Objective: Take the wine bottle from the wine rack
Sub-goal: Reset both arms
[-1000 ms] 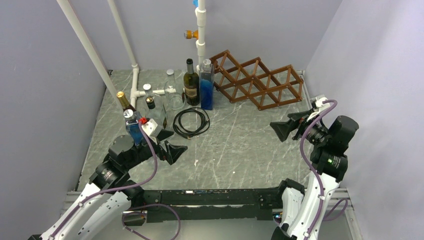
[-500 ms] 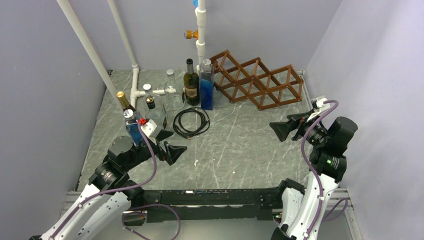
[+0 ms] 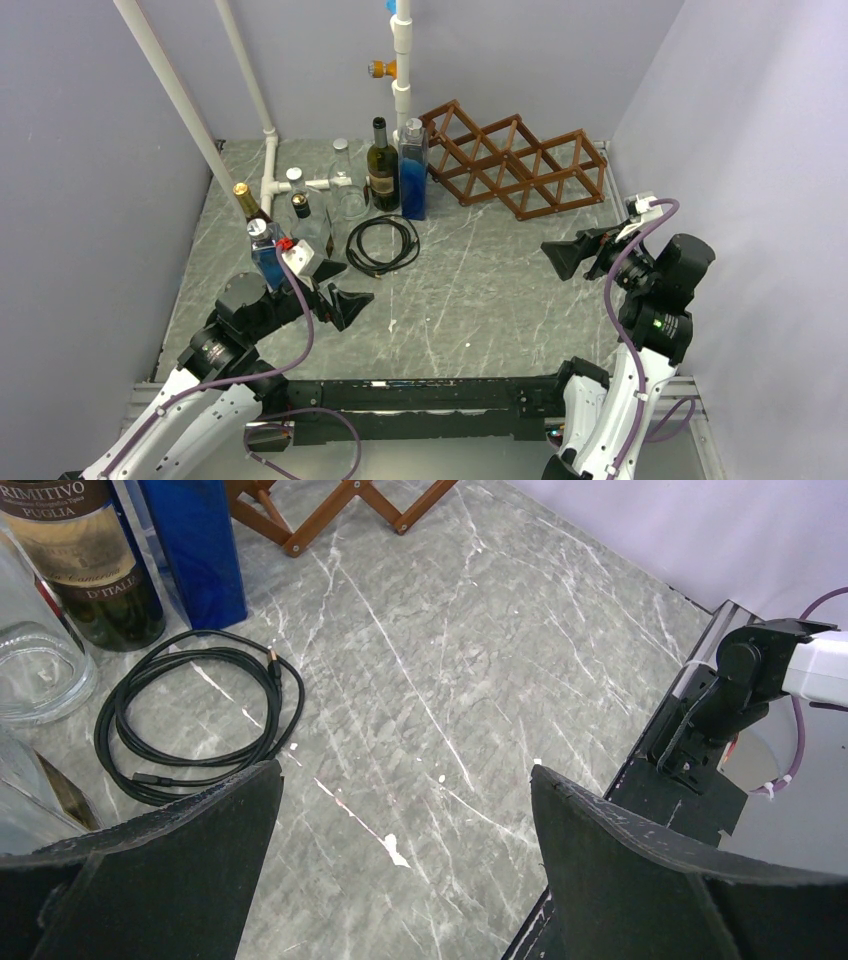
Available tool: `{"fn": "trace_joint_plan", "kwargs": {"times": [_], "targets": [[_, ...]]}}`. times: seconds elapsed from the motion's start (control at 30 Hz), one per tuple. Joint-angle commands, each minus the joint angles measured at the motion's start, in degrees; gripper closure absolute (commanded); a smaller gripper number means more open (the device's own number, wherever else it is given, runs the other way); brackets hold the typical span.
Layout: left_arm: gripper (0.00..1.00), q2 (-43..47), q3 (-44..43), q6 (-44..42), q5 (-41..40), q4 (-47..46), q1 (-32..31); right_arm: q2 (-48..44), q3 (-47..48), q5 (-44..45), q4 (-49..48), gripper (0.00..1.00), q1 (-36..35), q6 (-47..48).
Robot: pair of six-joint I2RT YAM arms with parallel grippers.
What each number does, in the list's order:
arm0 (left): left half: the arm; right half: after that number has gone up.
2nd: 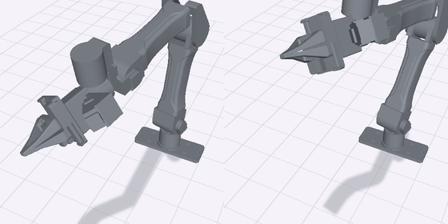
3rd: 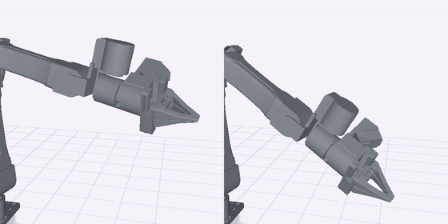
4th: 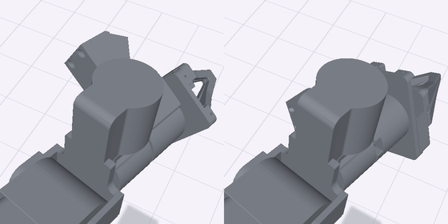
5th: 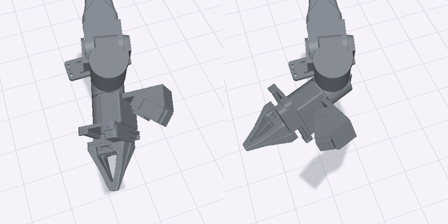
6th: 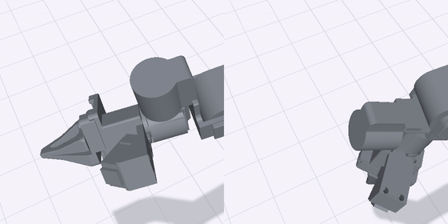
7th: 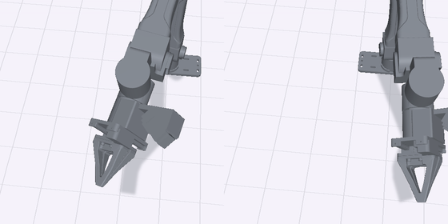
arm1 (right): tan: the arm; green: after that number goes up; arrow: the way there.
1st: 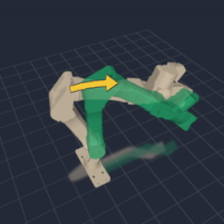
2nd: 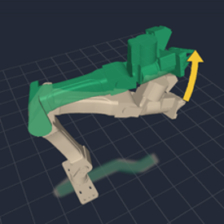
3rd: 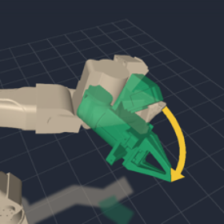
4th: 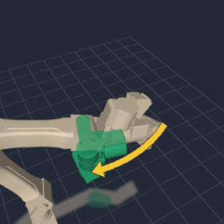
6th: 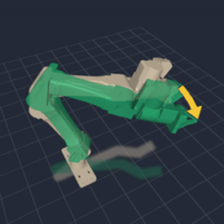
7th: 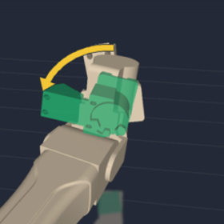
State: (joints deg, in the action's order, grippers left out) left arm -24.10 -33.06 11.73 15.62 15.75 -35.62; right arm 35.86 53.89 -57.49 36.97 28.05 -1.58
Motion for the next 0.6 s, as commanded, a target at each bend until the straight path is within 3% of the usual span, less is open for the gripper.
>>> {"fn": "trace_joint_plan", "kwargs": {"times": [0.0,0.57], "targets": [[0.0,0.32,0.01,-0.48,0.56,-1.95,-0.14,-0.66,-0.14,1.03,-1.64,0.0,0.16,-1.06],[0.01,0.38,-0.11,-0.62,0.2,-1.77,-0.16,-1.44,-0.45,2.47,-0.72,0.0,0.16,-0.12]]}}
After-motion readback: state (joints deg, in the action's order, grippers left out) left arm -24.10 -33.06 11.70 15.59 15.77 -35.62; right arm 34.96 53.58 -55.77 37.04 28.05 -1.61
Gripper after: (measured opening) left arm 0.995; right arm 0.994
